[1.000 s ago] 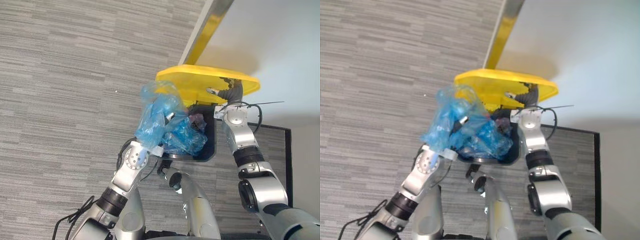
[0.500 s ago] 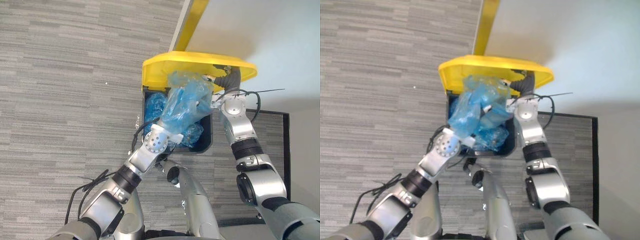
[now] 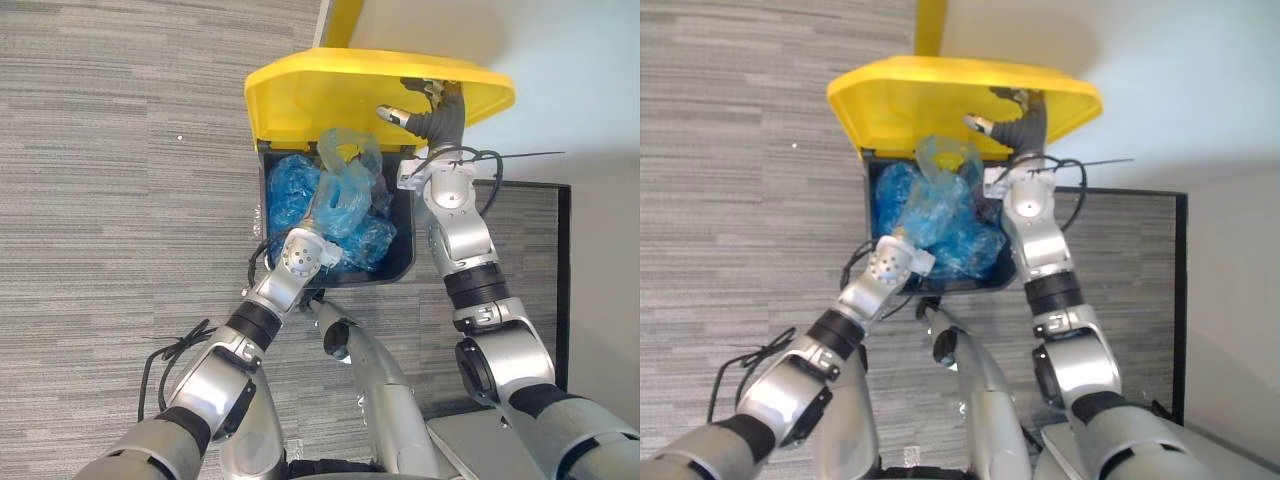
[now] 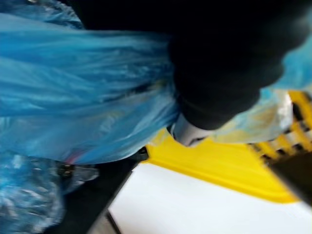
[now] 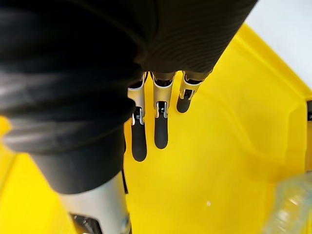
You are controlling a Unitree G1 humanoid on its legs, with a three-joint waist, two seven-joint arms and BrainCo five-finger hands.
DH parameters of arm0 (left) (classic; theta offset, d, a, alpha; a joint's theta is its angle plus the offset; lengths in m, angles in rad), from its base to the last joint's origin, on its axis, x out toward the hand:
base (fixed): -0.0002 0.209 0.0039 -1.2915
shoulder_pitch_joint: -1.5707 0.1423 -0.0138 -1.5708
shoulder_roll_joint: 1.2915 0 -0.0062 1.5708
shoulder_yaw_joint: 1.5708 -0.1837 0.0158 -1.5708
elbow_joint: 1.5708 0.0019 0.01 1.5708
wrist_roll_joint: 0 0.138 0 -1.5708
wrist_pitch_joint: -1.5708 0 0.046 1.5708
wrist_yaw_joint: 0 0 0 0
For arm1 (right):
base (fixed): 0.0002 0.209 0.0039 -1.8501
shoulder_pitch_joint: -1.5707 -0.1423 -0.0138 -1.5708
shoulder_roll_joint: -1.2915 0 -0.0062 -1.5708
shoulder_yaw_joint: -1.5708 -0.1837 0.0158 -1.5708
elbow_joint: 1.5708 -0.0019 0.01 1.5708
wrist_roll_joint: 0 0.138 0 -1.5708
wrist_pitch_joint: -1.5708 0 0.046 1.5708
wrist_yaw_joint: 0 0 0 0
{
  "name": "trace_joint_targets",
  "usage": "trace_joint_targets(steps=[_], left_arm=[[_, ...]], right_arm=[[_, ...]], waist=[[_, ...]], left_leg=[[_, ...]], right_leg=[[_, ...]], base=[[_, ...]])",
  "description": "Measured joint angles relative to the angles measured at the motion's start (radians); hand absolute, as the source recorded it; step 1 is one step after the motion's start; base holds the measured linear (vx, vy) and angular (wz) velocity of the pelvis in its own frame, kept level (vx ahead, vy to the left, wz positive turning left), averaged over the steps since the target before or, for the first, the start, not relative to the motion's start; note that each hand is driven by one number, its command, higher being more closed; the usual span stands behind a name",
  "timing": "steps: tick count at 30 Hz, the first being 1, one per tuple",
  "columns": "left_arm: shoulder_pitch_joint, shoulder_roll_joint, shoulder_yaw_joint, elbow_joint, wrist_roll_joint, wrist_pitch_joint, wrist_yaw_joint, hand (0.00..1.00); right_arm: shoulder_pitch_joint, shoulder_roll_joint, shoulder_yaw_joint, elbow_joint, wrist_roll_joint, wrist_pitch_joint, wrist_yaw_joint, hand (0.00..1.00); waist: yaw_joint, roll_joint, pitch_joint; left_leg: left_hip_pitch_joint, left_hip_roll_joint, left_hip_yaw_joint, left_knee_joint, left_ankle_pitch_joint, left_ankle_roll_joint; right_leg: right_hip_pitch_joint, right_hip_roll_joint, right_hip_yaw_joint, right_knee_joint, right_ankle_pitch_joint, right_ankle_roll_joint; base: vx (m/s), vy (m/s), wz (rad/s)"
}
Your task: Gather rubbish on tea table into small bin, then transfer packed bag to large trash can.
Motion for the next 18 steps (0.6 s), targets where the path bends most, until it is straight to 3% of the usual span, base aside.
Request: trace_joint_targets(steps=[11, 18], left_arm=[[-0.052, 0.003, 0.011, 0.04, 0.341, 0.069, -0.002, 0.0], [-0.051, 0.003, 0.002, 0.055, 0.402, 0.076, -0.003, 0.0]], right_arm=[[0.0, 0.0, 0.018, 0.0, -0.002, 0.001, 0.006, 0.0], [0.022, 0.0, 0.048, 0.002, -0.005, 0.007, 0.03, 0.0]], waist=[[-0.001, -0.001, 0.0], [0.008, -0.001, 0.0]], left_leg=[[0.006, -0.003, -0.009, 0.003, -0.001, -0.005], [0.036, -0.009, -0.017, 0.006, -0.002, -0.004]], right_leg=[[0.01, -0.013, -0.01, 0.019, 0.004, -0.006], [0.045, -0.018, -0.011, 0.019, -0.005, 0.007]], base=[[-0.04, 0.013, 0.03], [-0.07, 0.0, 0.06]])
